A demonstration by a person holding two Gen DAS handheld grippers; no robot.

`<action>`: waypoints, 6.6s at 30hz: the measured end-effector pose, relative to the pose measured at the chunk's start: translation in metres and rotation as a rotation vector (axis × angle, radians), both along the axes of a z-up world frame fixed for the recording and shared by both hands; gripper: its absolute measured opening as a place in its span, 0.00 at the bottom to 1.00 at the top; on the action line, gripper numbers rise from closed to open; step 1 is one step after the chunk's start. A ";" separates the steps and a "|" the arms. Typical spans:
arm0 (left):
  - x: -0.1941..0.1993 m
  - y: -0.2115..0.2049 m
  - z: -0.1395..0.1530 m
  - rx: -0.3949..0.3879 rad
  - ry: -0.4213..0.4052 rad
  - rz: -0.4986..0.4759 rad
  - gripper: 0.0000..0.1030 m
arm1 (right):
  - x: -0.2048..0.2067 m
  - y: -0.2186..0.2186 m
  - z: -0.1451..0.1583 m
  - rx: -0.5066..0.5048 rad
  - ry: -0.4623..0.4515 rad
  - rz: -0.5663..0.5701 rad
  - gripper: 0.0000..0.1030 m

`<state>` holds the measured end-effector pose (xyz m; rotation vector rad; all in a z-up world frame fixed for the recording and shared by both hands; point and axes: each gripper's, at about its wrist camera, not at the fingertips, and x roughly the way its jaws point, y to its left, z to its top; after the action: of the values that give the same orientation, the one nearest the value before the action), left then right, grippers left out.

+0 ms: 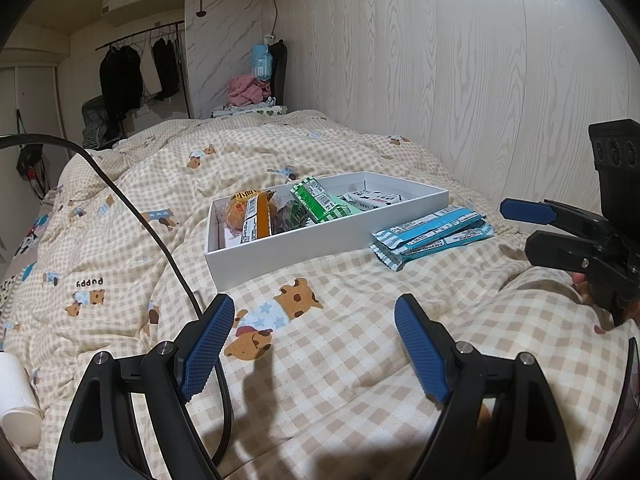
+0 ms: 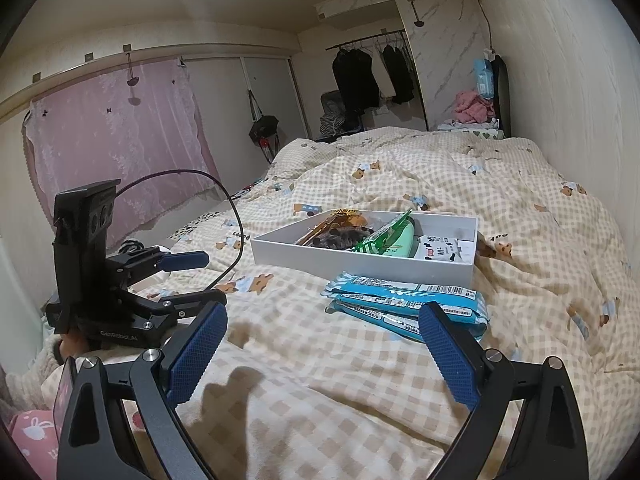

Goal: Organize objects
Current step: 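Grasp a blue-striped packet from the stack with the right gripper, then pass the blue packet from the right gripper into the left gripper, then hold the blue packet in the left gripper while the right grasps another blue packet, then carry both blue packets over the white box with both grippers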

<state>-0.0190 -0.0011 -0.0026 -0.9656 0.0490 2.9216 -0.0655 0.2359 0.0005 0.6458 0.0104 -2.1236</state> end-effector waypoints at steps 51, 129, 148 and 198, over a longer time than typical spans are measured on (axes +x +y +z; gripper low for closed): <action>-0.010 0.004 0.050 0.121 -0.070 -0.182 0.83 | -0.046 -0.052 0.012 0.197 -0.453 0.203 0.09; -0.010 -0.016 0.032 0.231 0.000 0.127 0.10 | -0.147 -0.008 -0.048 0.020 -0.794 -0.101 0.20; -0.009 -0.018 0.038 0.225 0.021 0.109 0.10 | -0.111 0.026 0.006 -0.140 -0.690 -0.073 0.12; 0.002 -0.010 0.056 0.168 0.088 0.056 0.10 | -0.075 0.033 -0.029 -0.519 -0.670 0.054 0.12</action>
<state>-0.0175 -0.0114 0.0532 -0.8261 -0.2189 2.9586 -0.1405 0.2693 -0.0284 0.9784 -0.8477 -1.6621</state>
